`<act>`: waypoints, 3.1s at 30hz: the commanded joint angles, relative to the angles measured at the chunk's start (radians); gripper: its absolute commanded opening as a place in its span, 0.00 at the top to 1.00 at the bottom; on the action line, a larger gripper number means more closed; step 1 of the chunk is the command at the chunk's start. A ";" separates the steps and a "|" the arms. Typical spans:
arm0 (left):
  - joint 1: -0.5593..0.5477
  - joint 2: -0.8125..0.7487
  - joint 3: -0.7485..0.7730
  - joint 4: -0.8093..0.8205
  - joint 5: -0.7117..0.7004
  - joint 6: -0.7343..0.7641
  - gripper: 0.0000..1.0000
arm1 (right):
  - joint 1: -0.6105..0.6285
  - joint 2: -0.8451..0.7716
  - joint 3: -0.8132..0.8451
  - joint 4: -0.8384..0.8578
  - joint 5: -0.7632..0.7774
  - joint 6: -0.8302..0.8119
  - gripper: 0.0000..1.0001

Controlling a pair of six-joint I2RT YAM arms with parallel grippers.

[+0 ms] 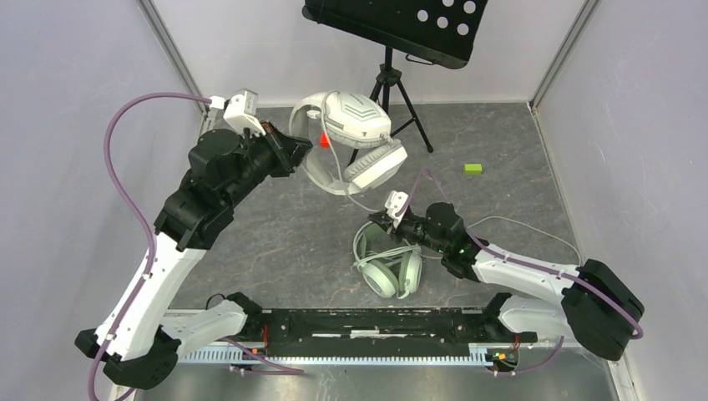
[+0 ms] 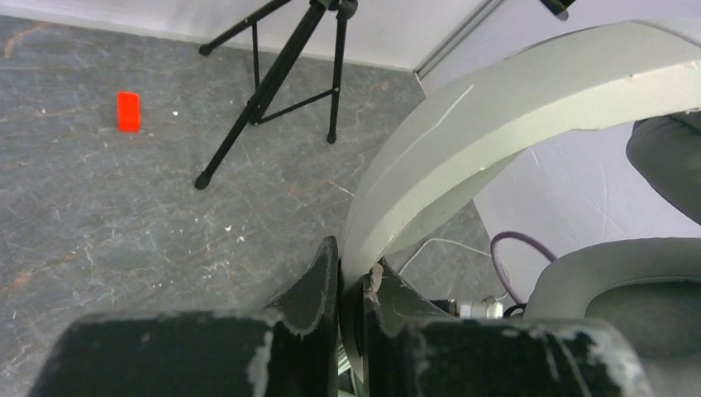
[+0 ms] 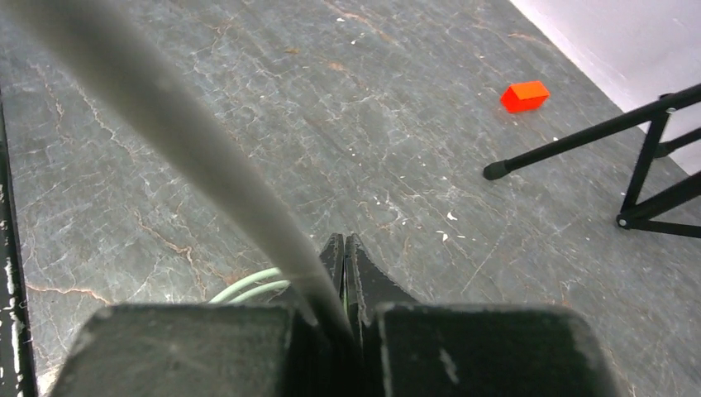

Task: Wrap the headphones
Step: Wrap the headphones cable around the headphones.

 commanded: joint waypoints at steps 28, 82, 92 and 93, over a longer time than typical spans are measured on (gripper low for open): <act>0.004 0.052 0.062 -0.144 0.607 0.286 0.98 | -0.307 -0.027 0.005 0.259 -0.174 0.182 0.85; -0.369 0.380 0.241 -0.568 -0.376 0.888 0.98 | -0.458 -0.084 0.373 -0.343 -0.434 0.359 0.96; -0.386 0.428 0.276 -0.569 -0.542 0.924 0.98 | -0.460 -0.109 0.375 -0.362 -0.556 0.411 0.94; -0.387 0.430 0.280 -0.569 -0.543 0.923 0.98 | -0.461 -0.111 0.373 -0.367 -0.564 0.412 0.94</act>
